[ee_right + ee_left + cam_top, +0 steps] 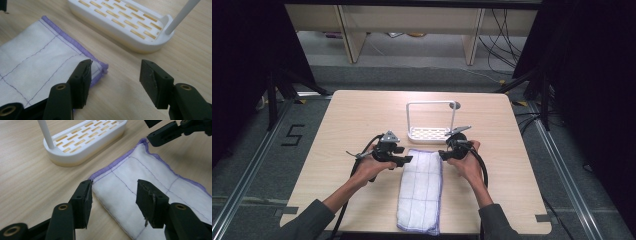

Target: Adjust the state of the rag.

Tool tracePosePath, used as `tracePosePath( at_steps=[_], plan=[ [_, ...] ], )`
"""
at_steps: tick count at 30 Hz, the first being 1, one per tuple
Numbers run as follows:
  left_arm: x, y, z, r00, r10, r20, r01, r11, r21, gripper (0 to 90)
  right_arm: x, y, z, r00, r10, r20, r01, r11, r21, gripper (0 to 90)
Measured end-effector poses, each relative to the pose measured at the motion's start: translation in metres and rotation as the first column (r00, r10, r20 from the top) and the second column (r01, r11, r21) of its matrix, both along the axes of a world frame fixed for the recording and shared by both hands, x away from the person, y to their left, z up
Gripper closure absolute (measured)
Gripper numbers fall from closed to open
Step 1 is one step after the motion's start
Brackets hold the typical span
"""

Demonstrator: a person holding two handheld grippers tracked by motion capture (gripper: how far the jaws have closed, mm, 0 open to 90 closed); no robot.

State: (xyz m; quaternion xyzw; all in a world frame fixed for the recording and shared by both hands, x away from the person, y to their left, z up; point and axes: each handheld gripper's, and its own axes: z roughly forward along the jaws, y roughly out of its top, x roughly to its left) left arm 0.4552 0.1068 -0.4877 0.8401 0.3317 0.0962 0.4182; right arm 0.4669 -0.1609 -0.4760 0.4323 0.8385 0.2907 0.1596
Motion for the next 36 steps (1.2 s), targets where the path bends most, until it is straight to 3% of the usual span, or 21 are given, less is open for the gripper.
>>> tracePosePath(
  at_steps=[1, 2, 4, 8, 10, 11, 21, 29, 36],
  plan=[
    [0.002, -0.001, 0.0, 1.0, 0.007, 0.005, -0.007, 1.0, 0.002, 45.3, -0.001, 0.0, 0.0, 0.9998, -0.012, -0.013, 0.012, 1.0, 0.003, 43.8],
    [0.005, -0.003, -0.001, 0.9999, 0.011, 0.005, -0.011, 0.9999, 0.006, 44.9, 0.0, 0.001, -0.001, 1.0, -0.009, 0.001, 0.009, 1.0, 0.0, 43.7],
    [0.011, -0.006, -0.004, 0.9999, 0.002, 0.01, -0.002, 0.9991, 0.041, 44.0, 0.0, 0.003, -0.001, 0.9999, -0.012, -0.012, 0.012, 1.0, 0.014, 43.5],
    [0.018, -0.011, -0.014, 0.9999, 0.0, -0.014, 0.001, 0.9983, 0.058, 43.3, 0.002, 0.008, -0.005, 1.0, 0.001, -0.001, -0.001, 1.0, 0.0, 42.7],
    [0.019, -0.012, -0.016, 0.9999, 0.001, -0.015, 0.0, 0.9974, 0.071, 42.3, 0.001, 0.011, -0.005, 0.9997, 0.0, -0.023, 0.001, 1.0, 0.012, 42.2],
    [0.02, -0.013, -0.018, 1.0, 0.004, -0.005, -0.004, 0.9958, 0.091, 41.9, 0.002, 0.014, -0.007, 0.9998, 0.002, -0.02, -0.002, 1.0, -0.006, 40.6],
    [0.023, -0.018, -0.024, 0.9997, -0.019, 0.014, 0.017, 0.9926, 0.12, 44.0, 0.004, 0.023, -0.016, 0.9994, 0.028, -0.022, -0.03, 0.995, -0.097, 39.6],
    [0.021, -0.017, -0.025, 0.9984, -0.056, 0.011, 0.054, 0.9935, 0.101, 55.8, 0.003, 0.023, -0.019, 0.9996, 0.022, -0.017, -0.024, 0.995, -0.093, 39.7],
    [0.02, -0.017, -0.025, 0.9967, -0.081, -0.002, 0.081, 0.993, 0.086, 67.0, 0.003, 0.017, -0.022, 0.9987, -0.009, -0.05, 0.008, 1.0, -0.017, 41.2]
  ],
)
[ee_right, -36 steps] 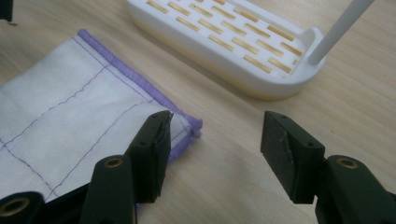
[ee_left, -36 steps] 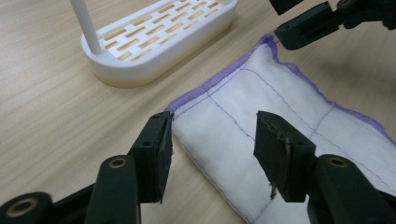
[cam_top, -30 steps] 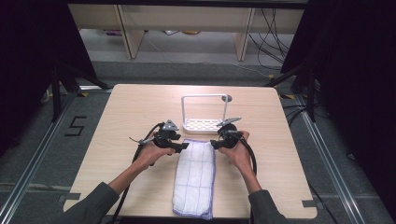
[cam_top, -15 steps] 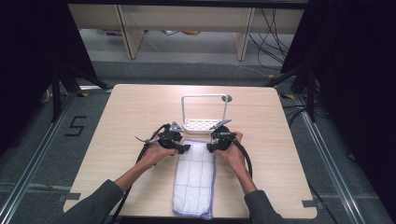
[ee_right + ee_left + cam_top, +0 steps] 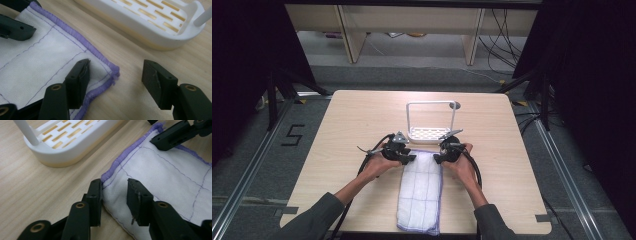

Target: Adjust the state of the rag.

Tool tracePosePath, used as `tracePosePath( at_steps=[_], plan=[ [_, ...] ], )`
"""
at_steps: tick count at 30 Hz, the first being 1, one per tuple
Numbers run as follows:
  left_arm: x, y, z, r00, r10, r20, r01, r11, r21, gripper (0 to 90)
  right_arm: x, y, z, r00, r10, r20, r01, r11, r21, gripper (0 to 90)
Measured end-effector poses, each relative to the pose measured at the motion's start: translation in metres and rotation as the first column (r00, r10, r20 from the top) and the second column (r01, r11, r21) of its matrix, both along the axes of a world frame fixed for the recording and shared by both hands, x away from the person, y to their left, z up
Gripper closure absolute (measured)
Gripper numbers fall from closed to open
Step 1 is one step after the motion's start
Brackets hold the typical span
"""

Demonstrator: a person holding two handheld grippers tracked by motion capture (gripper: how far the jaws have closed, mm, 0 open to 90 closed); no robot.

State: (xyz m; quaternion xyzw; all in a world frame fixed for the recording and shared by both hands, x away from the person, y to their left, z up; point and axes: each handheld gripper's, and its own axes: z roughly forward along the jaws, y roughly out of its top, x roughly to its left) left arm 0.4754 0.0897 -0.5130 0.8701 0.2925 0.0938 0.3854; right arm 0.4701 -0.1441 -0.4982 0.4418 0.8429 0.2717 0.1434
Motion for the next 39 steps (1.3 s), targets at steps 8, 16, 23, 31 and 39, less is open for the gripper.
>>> tracePosePath(
  at_steps=[8, 16, 23, 31, 39],
  plan=[
    [-0.002, -0.002, 0.0, 0.9997, -0.024, 0.001, 0.024, 0.9997, -0.002, 76.8, -0.002, 0.001, 0.0, 0.9989, 0.046, -0.003, -0.046, 0.998, 0.034, 63.1],
    [-0.002, -0.002, 0.0, 0.9998, -0.021, -0.004, 0.021, 0.9997, -0.012, 80.3, -0.005, 0.002, -0.001, 0.9974, 0.067, -0.026, -0.064, 0.994, 0.089, 82.1],
    [-0.003, -0.003, 0.001, 1.0, -0.004, 0.004, 0.004, 0.9993, -0.038, 82.4, -0.007, 0.001, -0.001, 0.9968, 0.078, -0.017, -0.076, 0.992, 0.098, 84.2],
    [-0.008, 0.001, 0.014, 0.9998, -0.009, 0.018, 0.01, 0.9969, -0.078, 83.2, -0.012, 0.002, 0.009, 0.9957, 0.091, 0.018, -0.093, 0.991, 0.101, 84.5],
    [-0.013, 0.004, 0.024, 0.9991, -0.039, 0.014, 0.04, 0.9947, -0.094, 83.7, -0.017, 0.002, 0.018, 0.9937, 0.106, 0.037, -0.11, 0.987, 0.115, 84.6]
  ],
)
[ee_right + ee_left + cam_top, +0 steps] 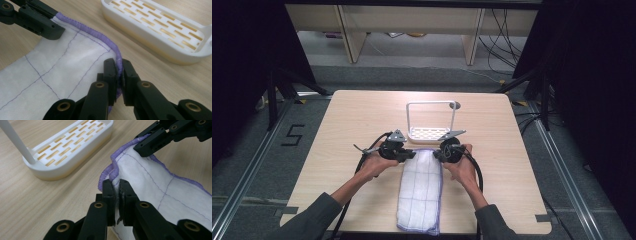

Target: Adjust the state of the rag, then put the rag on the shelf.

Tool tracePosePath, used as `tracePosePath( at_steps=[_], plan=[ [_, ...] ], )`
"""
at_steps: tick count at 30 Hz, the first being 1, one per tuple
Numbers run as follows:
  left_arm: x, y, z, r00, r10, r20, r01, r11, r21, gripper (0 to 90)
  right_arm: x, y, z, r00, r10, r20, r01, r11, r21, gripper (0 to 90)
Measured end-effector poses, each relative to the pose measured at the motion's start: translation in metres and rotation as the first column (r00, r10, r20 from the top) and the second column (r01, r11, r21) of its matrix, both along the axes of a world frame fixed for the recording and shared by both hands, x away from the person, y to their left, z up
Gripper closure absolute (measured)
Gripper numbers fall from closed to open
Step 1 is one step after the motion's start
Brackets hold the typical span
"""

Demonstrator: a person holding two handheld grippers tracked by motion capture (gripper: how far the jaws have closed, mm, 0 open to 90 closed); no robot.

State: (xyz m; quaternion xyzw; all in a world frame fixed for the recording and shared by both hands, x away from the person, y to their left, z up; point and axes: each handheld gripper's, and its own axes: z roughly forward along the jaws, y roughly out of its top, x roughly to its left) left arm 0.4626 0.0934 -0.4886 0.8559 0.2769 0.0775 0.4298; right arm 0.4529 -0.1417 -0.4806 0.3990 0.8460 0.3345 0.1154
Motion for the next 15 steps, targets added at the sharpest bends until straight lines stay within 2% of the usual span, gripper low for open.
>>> tracePosePath(
  at_steps=[5, 8, 9, 12, 13, 15],
  plan=[
    [-0.003, 0.0, 0.004, 1.0, -0.002, 0.001, 0.002, 0.9999, -0.011, 83.7, -0.003, 0.0, 0.004, 1.0, -0.002, 0.002, 0.002, 1.0, 0.013, 84.7],
    [-0.005, 0.001, 0.008, 1.0, -0.002, 0.01, 0.003, 0.9998, -0.018, 83.8, -0.005, -0.001, 0.005, 0.9997, 0.0, 0.026, -0.001, 1.0, 0.021, 84.7],
    [-0.005, 0.001, 0.009, 0.9999, -0.006, 0.011, 0.006, 0.9998, -0.017, 83.8, -0.006, -0.002, 0.007, 0.9996, 0.006, 0.027, -0.007, 1.0, 0.01, 84.7],
    [-0.008, 0.001, 0.016, 0.9998, -0.009, 0.019, 0.009, 0.9996, -0.028, 83.9, -0.009, -0.002, 0.012, 0.9988, 0.007, 0.048, -0.009, 1.0, 0.027, 84.7],
    [-0.009, 0.001, 0.018, 0.9997, -0.011, 0.024, 0.012, 0.9992, -0.037, 83.9, -0.012, -0.003, 0.016, 0.9996, 0.0, 0.029, 0.0, 1.0, 0.028, 84.7],
    [-0.011, 0.001, 0.022, 0.9996, -0.01, 0.027, 0.012, 0.9987, -0.049, 83.9, -0.014, -0.003, 0.018, 0.9986, 0.015, 0.05, -0.016, 0.999, 0.028, 84.7]
  ],
)
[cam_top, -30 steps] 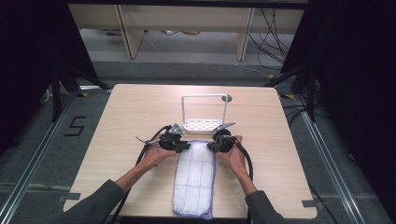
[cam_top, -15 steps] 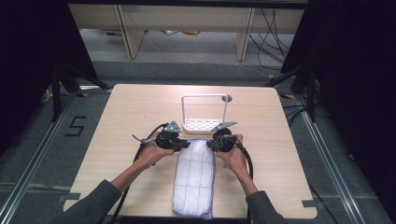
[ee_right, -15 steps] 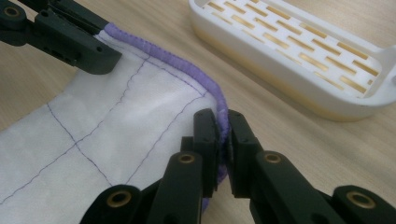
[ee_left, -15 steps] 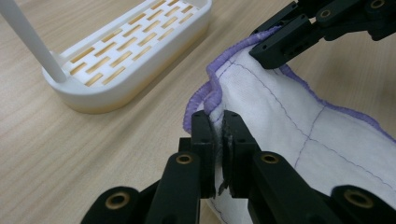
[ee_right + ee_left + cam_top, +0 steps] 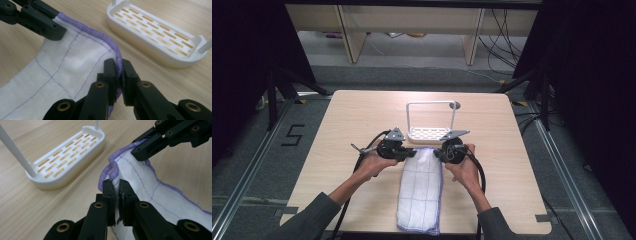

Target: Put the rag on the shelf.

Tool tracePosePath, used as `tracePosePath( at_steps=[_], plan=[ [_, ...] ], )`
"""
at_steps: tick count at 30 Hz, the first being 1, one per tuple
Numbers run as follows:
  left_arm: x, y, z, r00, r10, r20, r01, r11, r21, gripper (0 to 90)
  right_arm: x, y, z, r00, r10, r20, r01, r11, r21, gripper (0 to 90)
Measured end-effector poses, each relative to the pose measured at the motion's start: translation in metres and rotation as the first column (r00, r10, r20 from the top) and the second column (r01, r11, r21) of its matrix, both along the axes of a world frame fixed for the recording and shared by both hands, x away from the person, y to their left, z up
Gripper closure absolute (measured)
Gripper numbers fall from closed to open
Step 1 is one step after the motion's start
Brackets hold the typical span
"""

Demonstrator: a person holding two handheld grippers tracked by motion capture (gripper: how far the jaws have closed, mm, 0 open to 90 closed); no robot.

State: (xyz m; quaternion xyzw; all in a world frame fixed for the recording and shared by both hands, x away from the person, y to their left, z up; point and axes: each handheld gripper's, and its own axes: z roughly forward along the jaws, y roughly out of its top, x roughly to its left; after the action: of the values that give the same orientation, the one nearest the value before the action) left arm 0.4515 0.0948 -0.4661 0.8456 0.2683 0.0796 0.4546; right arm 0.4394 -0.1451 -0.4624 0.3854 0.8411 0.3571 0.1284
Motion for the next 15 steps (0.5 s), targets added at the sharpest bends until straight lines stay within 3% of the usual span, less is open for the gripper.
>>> tracePosePath(
  at_steps=[10, 11, 14, 15],
  plan=[
    [-0.02, 0.006, 0.024, 0.999, -0.011, 0.044, 0.012, 0.9998, -0.017, 83.9, -0.016, 0.002, 0.018, 0.9998, 0.006, 0.021, -0.006, 1.0, 0.017, 84.9],
    [-0.025, 0.008, 0.031, 0.9985, -0.014, 0.052, 0.015, 0.9994, -0.031, 83.9, -0.02, 0.003, 0.023, 0.9987, 0.007, 0.051, -0.008, 1.0, 0.023, 84.9],
    [-0.029, 0.01, 0.038, 0.9977, -0.017, 0.066, 0.02, 0.9988, -0.045, 83.9, -0.027, 0.001, 0.033, 0.9988, 0.016, 0.047, -0.018, 0.999, 0.046, 85.0],
    [-0.033, 0.01, 0.044, 0.9968, -0.02, 0.078, 0.024, 0.9985, -0.05, 83.9, -0.029, 0.001, 0.036, 0.9976, 0.011, 0.068, -0.014, 0.999, 0.051, 85.0]
  ],
)
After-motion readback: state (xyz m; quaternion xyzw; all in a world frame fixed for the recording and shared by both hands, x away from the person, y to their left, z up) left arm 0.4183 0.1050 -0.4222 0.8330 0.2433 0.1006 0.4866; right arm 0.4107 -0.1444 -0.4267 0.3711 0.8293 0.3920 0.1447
